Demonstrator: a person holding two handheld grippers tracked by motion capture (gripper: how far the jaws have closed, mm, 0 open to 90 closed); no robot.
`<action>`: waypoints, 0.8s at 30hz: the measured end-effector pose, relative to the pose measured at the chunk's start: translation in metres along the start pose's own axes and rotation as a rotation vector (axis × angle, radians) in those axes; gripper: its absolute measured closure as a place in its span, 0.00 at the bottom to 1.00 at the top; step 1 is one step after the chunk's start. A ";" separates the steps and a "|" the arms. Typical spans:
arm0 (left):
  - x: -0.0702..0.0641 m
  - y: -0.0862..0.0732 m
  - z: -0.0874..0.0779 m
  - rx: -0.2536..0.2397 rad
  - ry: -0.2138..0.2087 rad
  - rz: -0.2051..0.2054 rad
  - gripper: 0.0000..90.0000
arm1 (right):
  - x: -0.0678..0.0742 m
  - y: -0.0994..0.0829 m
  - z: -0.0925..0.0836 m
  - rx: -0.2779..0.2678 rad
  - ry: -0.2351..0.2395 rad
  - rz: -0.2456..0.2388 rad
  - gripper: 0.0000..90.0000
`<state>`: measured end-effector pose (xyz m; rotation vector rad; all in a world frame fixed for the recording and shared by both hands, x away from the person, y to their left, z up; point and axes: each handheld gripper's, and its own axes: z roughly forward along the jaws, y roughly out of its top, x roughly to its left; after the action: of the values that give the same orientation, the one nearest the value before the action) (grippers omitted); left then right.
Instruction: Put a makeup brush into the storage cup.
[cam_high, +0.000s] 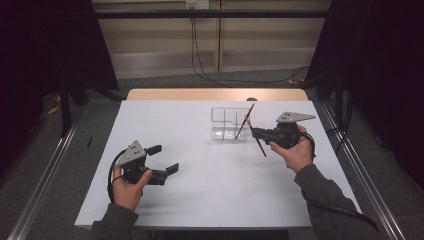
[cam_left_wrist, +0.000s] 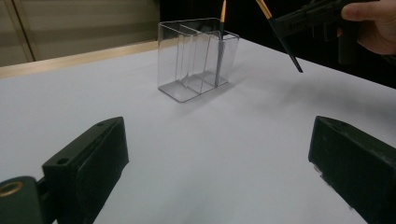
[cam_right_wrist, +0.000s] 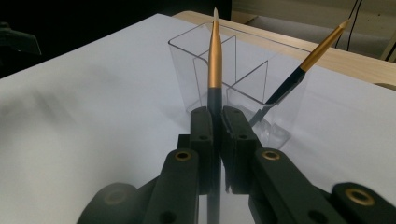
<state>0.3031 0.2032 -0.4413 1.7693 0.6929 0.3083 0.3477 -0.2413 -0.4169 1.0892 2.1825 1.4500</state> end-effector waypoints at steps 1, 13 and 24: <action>0.000 0.000 0.000 0.000 -0.001 0.000 0.05 | 0.001 0.000 0.000 -0.006 -0.003 0.006 0.94; 0.001 0.001 0.000 -0.003 -0.010 0.003 0.05 | 0.000 0.003 -0.002 -0.099 -0.010 0.020 0.94; 0.001 0.001 -0.001 -0.004 -0.001 0.002 0.05 | 0.000 0.010 -0.001 -0.144 -0.018 0.021 0.94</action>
<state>0.3040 0.2045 -0.4408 1.7667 0.6893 0.3101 0.3512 -0.2401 -0.4073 1.0741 2.0247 1.5730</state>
